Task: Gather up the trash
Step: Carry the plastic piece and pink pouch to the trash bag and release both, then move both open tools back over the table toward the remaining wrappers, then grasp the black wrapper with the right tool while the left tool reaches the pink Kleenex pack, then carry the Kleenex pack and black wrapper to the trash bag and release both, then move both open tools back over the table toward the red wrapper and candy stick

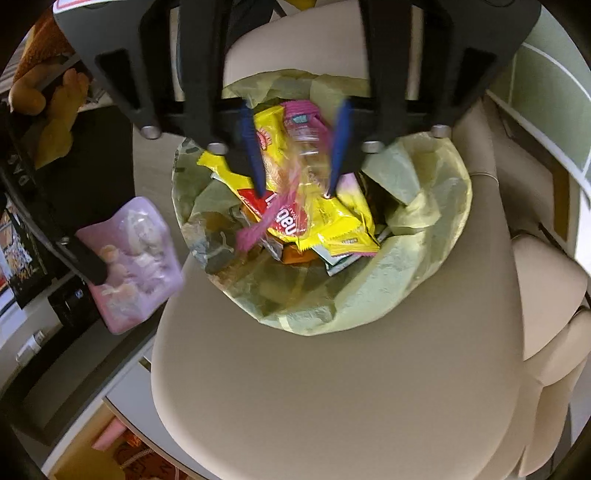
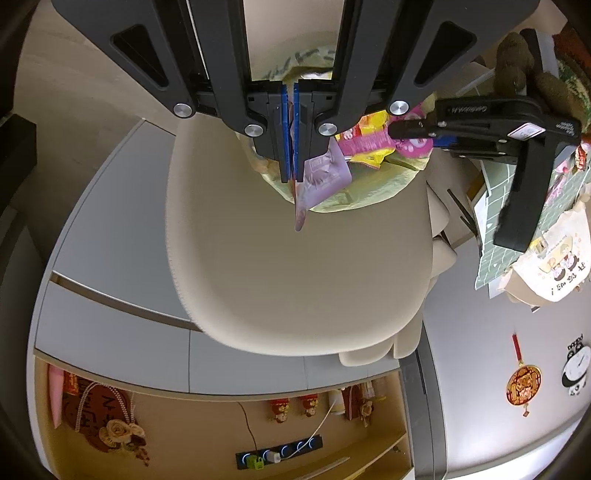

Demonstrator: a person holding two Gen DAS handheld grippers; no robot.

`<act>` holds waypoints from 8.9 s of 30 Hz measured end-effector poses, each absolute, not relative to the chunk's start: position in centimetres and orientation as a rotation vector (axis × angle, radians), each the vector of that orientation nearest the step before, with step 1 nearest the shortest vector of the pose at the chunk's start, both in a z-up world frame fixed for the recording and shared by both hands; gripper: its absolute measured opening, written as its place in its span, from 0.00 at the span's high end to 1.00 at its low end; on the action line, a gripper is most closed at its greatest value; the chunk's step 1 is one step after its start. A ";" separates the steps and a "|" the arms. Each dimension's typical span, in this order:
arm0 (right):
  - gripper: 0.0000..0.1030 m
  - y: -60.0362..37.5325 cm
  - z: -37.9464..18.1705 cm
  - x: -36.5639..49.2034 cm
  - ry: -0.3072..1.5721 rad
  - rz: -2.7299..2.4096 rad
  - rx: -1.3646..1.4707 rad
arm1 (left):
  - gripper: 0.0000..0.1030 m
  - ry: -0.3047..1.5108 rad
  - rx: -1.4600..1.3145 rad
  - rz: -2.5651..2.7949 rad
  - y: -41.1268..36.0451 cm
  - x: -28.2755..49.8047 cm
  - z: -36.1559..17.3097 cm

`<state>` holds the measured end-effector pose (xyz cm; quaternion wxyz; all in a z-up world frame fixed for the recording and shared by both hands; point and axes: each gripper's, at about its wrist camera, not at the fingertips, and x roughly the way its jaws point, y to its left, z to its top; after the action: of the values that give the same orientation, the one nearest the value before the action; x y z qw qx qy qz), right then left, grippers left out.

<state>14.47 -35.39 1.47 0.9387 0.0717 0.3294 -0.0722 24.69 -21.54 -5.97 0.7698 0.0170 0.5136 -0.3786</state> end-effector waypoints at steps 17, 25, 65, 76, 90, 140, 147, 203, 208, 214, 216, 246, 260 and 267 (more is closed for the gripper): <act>0.96 -33.7 -3.7 17.6 0.771 -0.061 0.242 | 0.62 0.921 -0.001 -0.646 -18.5 24.9 -2.4; 0.92 -32.7 -3.0 17.0 0.780 -0.079 0.202 | 0.62 0.891 -0.007 -0.622 -16.9 23.3 0.3; 0.50 5.4 3.6 8.7 0.688 0.626 -0.212 | 0.53 0.669 -0.017 -0.253 24.4 13.6 4.8; 0.73 11.1 0.1 10.8 0.774 0.712 -0.341 | 0.53 0.719 -0.062 -0.230 25.5 14.5 3.6; 0.86 0.3 4.9 7.5 0.562 0.441 -0.135 | 0.51 0.764 0.002 -0.488 21.1 13.9 1.8; 0.86 -7.4 1.0 6.4 0.612 0.344 0.054 | 0.95 0.821 0.246 -0.396 13.7 10.1 -0.8; 0.86 -9.3 1.9 5.8 0.581 0.330 0.075 | 0.97 0.742 0.161 -0.389 13.4 9.5 2.1; 0.86 -35.0 1.6 13.0 0.633 -0.104 0.171 | 0.73 0.969 0.075 -0.680 -20.5 23.3 -2.5; 0.86 -34.2 0.7 14.0 0.664 -0.096 0.161 | 0.65 0.945 0.033 -0.702 -19.0 23.1 -1.2; 0.86 -32.9 -1.1 15.7 0.705 -0.073 0.156 | 0.60 0.930 0.022 -0.704 -16.9 22.4 0.4; 0.86 -32.8 -1.7 16.3 0.713 -0.074 0.156 | 0.60 0.919 0.036 -0.706 -16.3 21.9 0.8; 0.53 -14.7 4.6 12.0 0.646 0.172 0.050 | 0.53 0.761 0.015 -0.353 13.9 16.1 3.9; 0.47 0.6 5.0 14.1 0.742 0.412 -0.142 | 0.53 0.785 -0.160 -0.171 26.7 15.5 2.0; 0.47 7.6 3.9 16.4 0.776 0.508 -0.187 | 0.53 0.770 -0.263 -0.080 28.8 15.5 1.8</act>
<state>16.41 7.61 3.94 0.8902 -0.0902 0.3735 0.2448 15.52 28.84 1.81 0.9175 -0.1278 0.3746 -0.0388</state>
